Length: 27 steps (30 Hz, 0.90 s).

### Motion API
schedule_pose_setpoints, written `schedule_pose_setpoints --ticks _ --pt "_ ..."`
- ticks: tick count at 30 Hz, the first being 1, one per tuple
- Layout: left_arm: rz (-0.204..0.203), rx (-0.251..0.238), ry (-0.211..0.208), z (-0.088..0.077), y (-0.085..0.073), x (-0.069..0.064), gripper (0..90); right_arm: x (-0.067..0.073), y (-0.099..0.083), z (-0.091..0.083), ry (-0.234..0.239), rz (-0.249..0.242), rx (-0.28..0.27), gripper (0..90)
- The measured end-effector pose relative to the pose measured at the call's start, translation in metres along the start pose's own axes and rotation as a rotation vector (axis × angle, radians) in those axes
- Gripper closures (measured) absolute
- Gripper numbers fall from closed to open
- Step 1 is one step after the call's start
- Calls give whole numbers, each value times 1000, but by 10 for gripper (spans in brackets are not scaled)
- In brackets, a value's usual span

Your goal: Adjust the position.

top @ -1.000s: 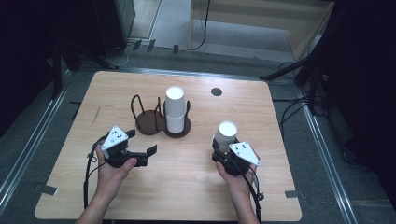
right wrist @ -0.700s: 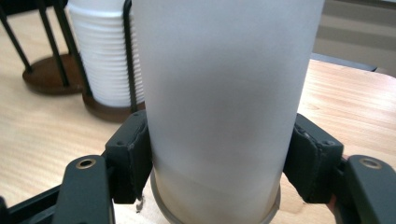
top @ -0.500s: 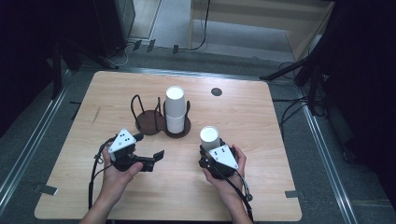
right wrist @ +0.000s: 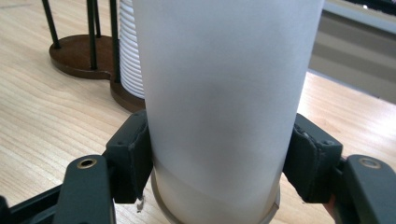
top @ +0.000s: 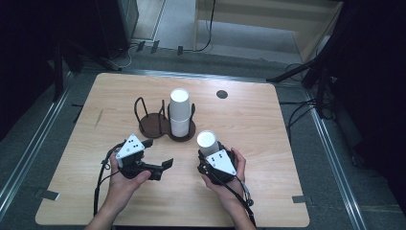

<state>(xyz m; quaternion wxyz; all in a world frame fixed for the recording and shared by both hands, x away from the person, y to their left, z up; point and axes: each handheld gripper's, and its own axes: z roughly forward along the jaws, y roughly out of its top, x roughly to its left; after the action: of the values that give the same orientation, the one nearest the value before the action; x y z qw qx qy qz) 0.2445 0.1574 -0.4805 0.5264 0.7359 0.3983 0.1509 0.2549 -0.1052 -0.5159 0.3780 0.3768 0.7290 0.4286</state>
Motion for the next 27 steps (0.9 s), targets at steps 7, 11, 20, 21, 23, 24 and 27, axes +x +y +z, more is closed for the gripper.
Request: schedule_pose_setpoints --ticks 7,11,20,21,23,24,27 --pt "-2 32 -3 4 2 -5 0 7 -1 1 -4 -52 -8 330" --pt "11 49 -37 8 5 -10 0 11 -3 0 -2 -85 -17 330" --pt "35 82 -54 14 7 -18 45 23 -5 -1 15 -168 -42 333" --pt "38 84 -66 15 8 -18 49 25 -6 -2 13 -191 -46 333" --pt "44 90 -73 16 8 -20 55 30 -7 -2 19 -218 -52 333" --pt "47 93 -75 16 9 -20 57 32 -7 -2 24 -227 -51 332" --pt "57 97 -84 17 10 -23 63 36 -9 -2 38 -250 -52 332"
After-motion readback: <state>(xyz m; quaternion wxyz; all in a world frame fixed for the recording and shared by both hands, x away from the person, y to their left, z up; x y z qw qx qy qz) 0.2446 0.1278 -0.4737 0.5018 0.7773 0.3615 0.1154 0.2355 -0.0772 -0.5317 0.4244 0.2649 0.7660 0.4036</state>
